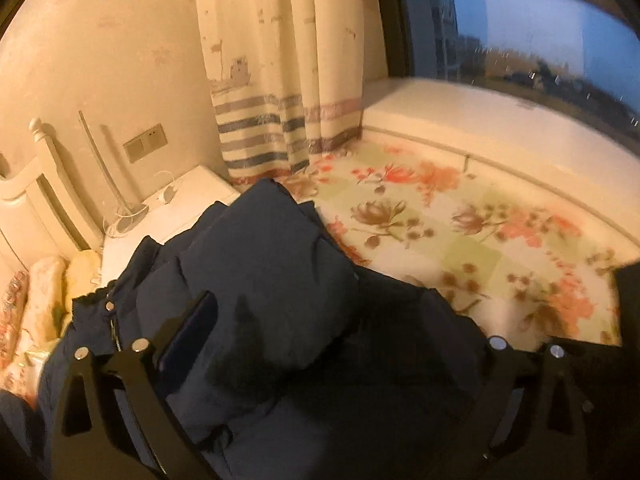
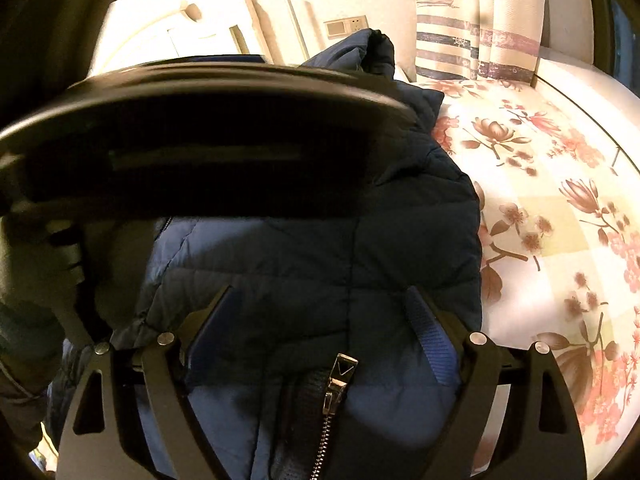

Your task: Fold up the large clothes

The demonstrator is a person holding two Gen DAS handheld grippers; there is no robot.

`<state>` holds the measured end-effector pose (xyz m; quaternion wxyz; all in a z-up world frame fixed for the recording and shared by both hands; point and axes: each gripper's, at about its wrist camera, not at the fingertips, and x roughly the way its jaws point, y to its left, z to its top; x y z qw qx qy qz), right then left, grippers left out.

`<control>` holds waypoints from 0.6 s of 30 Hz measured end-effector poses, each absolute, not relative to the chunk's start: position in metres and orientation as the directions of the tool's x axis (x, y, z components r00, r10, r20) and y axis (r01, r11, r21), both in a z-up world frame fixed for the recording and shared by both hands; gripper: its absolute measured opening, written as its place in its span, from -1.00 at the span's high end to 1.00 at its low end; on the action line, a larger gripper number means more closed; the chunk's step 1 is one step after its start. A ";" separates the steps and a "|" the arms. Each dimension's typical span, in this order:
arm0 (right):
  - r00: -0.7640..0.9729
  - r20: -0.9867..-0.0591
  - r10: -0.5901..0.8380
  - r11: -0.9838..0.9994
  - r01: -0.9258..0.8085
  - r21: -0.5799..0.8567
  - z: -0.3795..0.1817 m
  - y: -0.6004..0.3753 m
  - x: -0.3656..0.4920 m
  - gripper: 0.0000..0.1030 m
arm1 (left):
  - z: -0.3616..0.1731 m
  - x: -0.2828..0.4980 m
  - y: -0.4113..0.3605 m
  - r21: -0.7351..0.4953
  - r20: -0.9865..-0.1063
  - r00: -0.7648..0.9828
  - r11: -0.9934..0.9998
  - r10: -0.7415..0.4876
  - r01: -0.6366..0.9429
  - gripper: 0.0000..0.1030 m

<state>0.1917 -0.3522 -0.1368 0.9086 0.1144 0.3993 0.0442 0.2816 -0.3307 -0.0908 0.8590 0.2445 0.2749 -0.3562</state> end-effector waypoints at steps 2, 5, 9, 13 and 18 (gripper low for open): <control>0.678 -0.714 0.172 0.970 0.011 0.244 -0.136 -0.353 0.192 -0.63 | -0.099 0.290 -0.342 0.278 -0.666 0.618 0.630 -0.417 0.725 -0.29; 0.678 -0.714 0.173 0.970 0.011 0.245 -0.136 -0.353 0.192 -0.64 | -0.095 0.291 -0.335 0.278 -0.641 0.643 0.654 -0.420 0.704 0.42; 0.678 -0.715 0.173 0.969 0.011 0.245 -0.136 -0.354 0.193 -0.64 | -0.052 0.296 -0.269 0.040 -0.526 0.665 0.765 -0.531 0.642 0.58; 0.679 -0.716 0.164 0.972 0.015 0.236 -0.136 -0.352 0.191 -0.64 | -0.024 0.318 -0.159 -0.226 -0.430 0.723 0.840 -0.540 0.493 0.60; 0.673 -0.722 0.160 0.973 0.014 0.229 -0.137 -0.351 0.193 -0.66 | -0.049 0.346 -0.018 -0.406 -0.473 0.772 0.883 -0.424 0.235 0.60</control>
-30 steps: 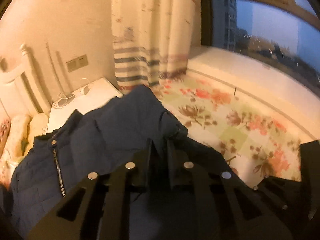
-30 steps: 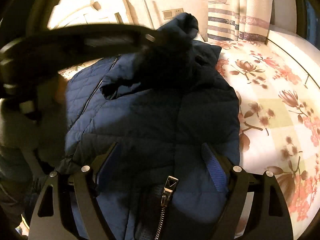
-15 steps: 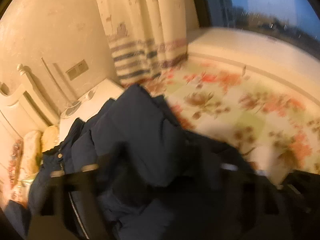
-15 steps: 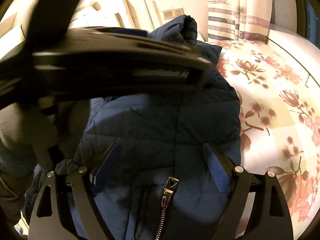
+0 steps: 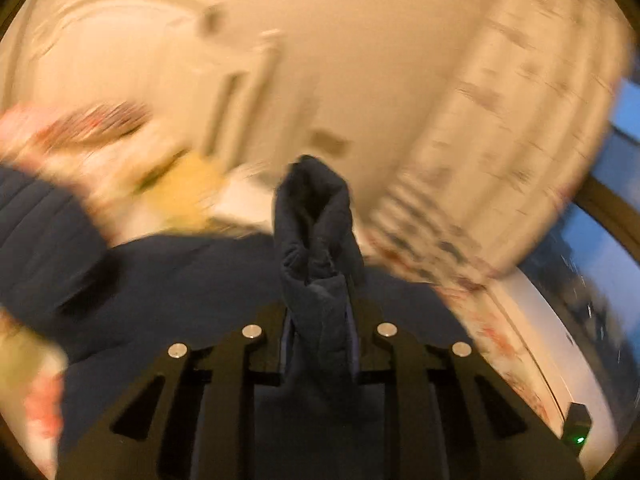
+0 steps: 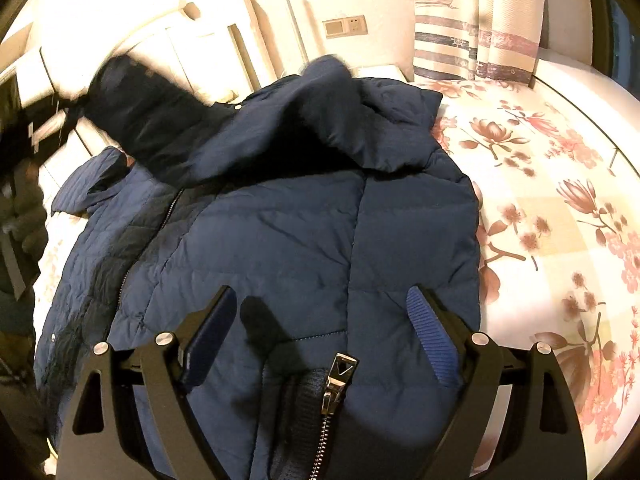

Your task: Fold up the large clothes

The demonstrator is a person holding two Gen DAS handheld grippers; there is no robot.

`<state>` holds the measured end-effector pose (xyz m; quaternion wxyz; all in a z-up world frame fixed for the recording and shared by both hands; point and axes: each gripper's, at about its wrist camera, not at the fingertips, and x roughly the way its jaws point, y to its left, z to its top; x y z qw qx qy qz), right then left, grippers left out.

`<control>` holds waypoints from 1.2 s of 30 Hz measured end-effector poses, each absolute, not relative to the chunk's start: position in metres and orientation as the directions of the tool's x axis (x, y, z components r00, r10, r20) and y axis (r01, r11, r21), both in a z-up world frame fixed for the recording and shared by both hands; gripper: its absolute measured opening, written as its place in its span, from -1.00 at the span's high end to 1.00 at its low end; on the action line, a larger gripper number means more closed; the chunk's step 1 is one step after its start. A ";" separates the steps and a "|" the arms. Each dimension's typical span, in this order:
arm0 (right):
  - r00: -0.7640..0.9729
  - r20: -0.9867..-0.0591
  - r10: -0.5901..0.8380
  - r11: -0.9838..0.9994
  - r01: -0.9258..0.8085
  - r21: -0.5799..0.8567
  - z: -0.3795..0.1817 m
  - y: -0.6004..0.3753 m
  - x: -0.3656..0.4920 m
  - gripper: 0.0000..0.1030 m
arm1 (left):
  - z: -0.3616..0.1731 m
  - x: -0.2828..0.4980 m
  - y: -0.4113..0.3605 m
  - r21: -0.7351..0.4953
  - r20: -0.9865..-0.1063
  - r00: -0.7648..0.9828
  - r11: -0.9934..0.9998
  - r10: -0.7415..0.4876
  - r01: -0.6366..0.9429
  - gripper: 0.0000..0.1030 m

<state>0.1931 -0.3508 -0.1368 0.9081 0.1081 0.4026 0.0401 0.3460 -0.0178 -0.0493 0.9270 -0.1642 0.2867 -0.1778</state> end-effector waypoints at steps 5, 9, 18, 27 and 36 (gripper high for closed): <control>0.660 -0.738 0.138 0.981 0.014 0.196 -0.139 -0.347 0.196 -0.69 | -0.121 0.364 0.063 -0.563 -0.542 0.716 0.823 -0.440 0.080 0.60; 0.654 -0.747 0.120 0.985 0.015 0.172 -0.138 -0.344 0.197 -0.68 | -0.142 0.370 0.076 -0.647 -0.519 0.686 0.759 -0.510 0.074 0.55; 0.732 -0.681 -0.021 0.998 0.059 0.033 -0.088 -0.346 0.242 -0.38 | -0.140 0.361 0.060 -0.588 -0.514 0.705 0.799 -0.488 0.124 0.12; 0.678 -0.724 -0.124 0.974 -0.058 -0.221 -0.100 -0.296 0.300 -0.51 | -0.147 0.359 0.075 -0.634 -0.505 0.696 0.767 -0.511 0.102 0.12; 0.671 -0.675 -0.307 0.917 0.018 -0.398 -0.131 -0.330 0.285 -0.69 | -0.149 0.363 0.073 -0.640 -0.507 0.678 0.759 -0.532 0.118 0.14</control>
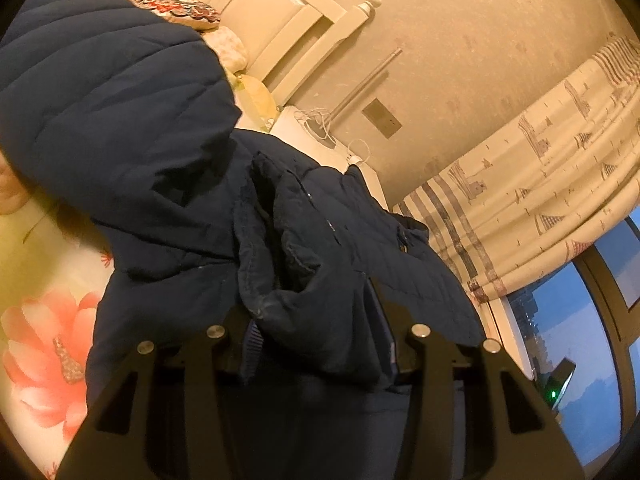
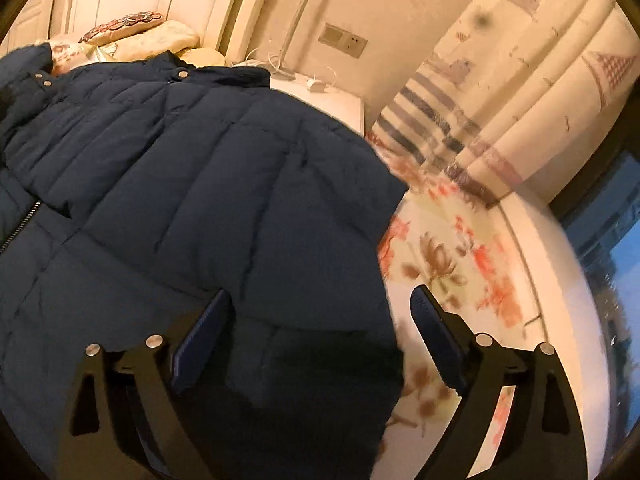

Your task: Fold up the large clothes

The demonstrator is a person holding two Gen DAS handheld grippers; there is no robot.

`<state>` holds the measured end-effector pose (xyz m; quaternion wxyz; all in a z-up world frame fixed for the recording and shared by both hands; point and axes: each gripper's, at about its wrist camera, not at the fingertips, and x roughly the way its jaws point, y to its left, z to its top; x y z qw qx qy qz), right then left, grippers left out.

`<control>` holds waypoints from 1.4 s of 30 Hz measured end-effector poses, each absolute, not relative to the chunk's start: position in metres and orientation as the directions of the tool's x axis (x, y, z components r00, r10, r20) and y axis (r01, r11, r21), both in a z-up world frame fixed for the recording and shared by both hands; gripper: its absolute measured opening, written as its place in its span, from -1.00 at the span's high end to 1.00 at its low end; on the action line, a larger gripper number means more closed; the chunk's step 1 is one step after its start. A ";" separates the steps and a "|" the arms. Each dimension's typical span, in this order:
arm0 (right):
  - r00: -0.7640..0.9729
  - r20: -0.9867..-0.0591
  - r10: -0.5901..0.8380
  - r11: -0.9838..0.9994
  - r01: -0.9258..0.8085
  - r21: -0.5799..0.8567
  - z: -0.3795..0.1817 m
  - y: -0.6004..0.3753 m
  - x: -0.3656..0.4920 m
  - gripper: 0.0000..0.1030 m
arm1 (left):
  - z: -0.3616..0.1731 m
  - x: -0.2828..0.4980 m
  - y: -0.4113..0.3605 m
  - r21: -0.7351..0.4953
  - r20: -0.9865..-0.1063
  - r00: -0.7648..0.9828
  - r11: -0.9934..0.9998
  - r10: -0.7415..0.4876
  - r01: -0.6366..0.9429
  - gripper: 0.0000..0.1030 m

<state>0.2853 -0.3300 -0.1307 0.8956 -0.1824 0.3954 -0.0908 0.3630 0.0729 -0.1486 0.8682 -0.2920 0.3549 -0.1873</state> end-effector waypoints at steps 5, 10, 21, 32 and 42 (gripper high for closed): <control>0.686 -0.682 -0.256 0.926 -0.027 -0.376 -0.135 -0.328 0.302 0.13 | -0.144 0.360 0.062 -0.606 -0.504 0.676 0.778 -0.538 0.166 0.51; 0.687 -0.693 -0.217 0.950 -0.016 -0.313 -0.134 -0.334 0.290 0.16 | -0.146 0.360 0.068 -0.631 -0.493 0.680 0.761 -0.542 0.150 0.53; 0.753 -0.654 -0.076 0.997 0.065 -0.041 -0.093 -0.359 0.273 -0.38 | -0.106 0.307 0.098 -0.568 -0.270 0.916 0.817 -0.298 0.098 -0.42; 0.537 -0.843 0.022 0.979 -0.185 -0.092 -0.129 -0.314 0.324 -0.39 | -0.117 0.333 0.063 -0.464 -0.437 0.829 0.877 -0.348 0.124 -0.62; 0.683 -0.726 0.076 0.988 -0.147 -0.035 -0.076 -0.328 0.320 -0.38 | -0.128 0.347 0.044 -0.385 -0.533 0.781 0.915 -0.326 0.119 -0.78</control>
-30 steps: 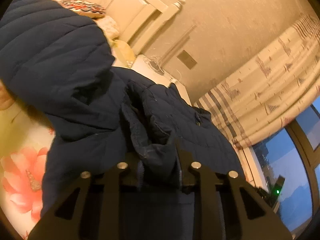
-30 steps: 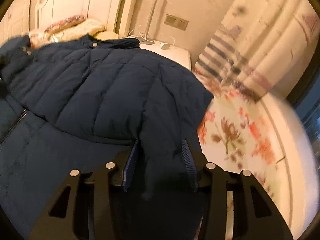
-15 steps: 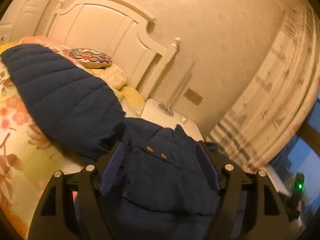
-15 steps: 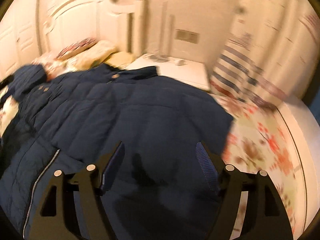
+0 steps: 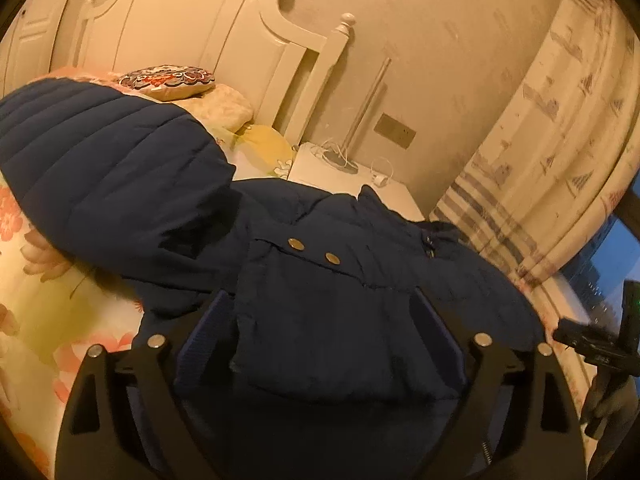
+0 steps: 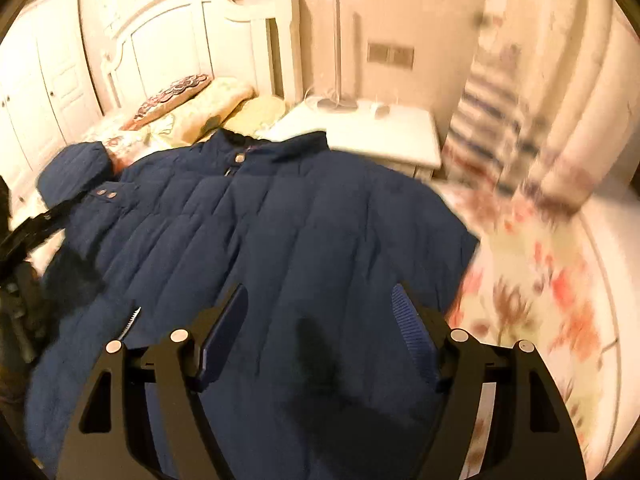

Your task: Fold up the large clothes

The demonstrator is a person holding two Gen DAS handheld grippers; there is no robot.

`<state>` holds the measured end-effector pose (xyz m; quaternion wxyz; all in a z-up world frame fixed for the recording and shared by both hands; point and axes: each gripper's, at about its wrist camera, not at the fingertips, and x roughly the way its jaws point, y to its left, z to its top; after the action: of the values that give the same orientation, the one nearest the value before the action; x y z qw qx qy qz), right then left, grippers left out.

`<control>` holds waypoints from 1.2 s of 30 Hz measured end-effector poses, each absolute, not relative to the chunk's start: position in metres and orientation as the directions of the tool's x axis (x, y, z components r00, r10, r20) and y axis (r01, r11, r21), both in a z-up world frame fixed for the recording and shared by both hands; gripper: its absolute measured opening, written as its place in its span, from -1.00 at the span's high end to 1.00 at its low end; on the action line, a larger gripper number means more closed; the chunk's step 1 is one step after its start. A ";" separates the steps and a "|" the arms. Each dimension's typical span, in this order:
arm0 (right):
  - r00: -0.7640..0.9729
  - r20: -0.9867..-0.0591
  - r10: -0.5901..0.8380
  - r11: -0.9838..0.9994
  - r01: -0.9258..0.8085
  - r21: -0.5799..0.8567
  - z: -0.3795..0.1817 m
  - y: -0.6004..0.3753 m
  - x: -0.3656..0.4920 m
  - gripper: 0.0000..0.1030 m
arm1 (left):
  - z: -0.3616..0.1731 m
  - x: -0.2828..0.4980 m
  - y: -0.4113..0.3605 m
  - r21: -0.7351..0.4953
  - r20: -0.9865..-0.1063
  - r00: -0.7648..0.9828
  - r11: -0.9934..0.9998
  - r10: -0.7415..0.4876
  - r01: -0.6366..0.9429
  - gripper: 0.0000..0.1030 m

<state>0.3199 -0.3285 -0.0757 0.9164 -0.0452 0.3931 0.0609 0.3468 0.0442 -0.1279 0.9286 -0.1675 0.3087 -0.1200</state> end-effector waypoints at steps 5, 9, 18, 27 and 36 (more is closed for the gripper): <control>0.501 -0.864 0.040 0.987 -0.156 -0.044 -0.124 -0.328 0.348 -0.43 | -0.133 0.350 0.046 -0.395 -0.560 0.765 0.914 -0.320 0.093 -0.79; 0.601 -0.799 0.036 0.997 -0.080 -0.016 -0.086 -0.344 0.357 -0.44 | -0.136 0.355 0.044 -0.389 -0.583 0.747 0.917 -0.320 0.088 -0.79; 0.492 -0.870 0.010 0.999 0.039 0.034 -0.125 -0.372 0.442 -0.64 | -0.138 0.356 0.043 -0.401 -0.590 0.739 0.913 -0.325 0.082 -0.85; 0.560 -0.829 0.010 0.997 -0.067 -0.034 -0.110 -0.310 0.427 -0.77 | -0.139 0.357 0.038 -0.385 -0.607 0.724 0.918 -0.327 0.093 -0.85; 0.619 -0.783 0.053 0.995 -0.102 -0.013 -0.094 -0.268 0.364 -0.79 | -0.141 0.357 0.040 -0.404 -0.609 0.720 0.912 -0.332 0.078 -0.85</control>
<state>0.3638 -0.2684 -0.0944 0.8994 -0.0282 0.4341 0.0433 0.3571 0.0405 -0.1405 0.9102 -0.1777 0.3567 -0.1126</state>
